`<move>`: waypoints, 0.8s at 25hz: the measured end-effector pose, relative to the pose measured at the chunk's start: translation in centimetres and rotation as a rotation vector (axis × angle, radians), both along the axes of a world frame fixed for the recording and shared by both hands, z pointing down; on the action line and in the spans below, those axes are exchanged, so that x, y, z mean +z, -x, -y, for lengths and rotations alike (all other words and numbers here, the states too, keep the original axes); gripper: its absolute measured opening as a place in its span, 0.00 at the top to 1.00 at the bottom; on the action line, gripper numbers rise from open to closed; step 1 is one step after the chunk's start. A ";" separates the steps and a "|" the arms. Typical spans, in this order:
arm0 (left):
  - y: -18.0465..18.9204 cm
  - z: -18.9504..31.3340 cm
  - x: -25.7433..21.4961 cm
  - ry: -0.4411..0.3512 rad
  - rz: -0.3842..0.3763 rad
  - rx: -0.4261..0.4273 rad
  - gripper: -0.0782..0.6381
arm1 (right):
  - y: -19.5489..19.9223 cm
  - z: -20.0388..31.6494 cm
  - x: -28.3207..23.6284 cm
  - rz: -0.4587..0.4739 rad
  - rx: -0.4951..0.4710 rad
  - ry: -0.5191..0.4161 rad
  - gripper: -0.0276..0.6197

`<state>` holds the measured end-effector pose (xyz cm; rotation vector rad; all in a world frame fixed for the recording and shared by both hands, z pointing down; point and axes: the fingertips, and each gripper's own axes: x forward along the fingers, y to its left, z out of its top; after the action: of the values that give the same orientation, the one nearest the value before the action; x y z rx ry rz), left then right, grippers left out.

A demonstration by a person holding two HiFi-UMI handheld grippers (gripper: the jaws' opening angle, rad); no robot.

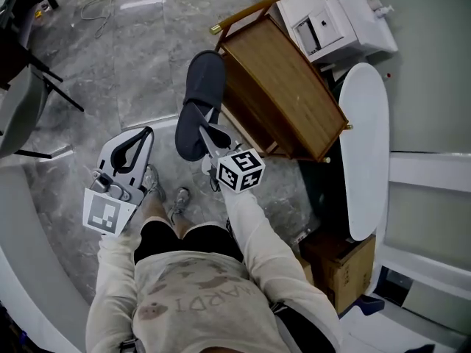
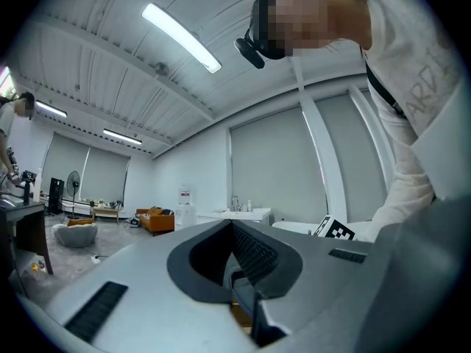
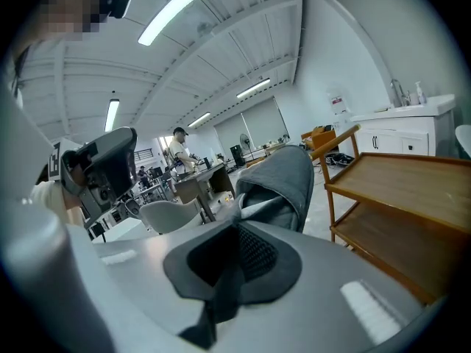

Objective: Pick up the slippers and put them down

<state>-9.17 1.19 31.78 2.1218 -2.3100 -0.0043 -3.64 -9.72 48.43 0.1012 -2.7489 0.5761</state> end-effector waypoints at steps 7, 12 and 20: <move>4.2 -0.3 3.3 0.010 -0.055 -0.023 0.89 | 4.6 -0.6 4.0 -0.045 -0.056 0.015 0.93; 8.2 -0.6 6.7 0.038 -0.099 -0.045 0.89 | 8.0 -0.6 7.5 -0.074 -0.080 0.030 0.93; 13.4 -1.2 12.8 0.073 -0.056 -0.065 0.89 | 12.9 -0.3 14.8 -0.085 -0.090 0.039 0.93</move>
<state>-22.61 2.38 44.61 1.9860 -2.3101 0.0201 -16.50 -9.47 63.25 -0.0073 -2.6432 0.5868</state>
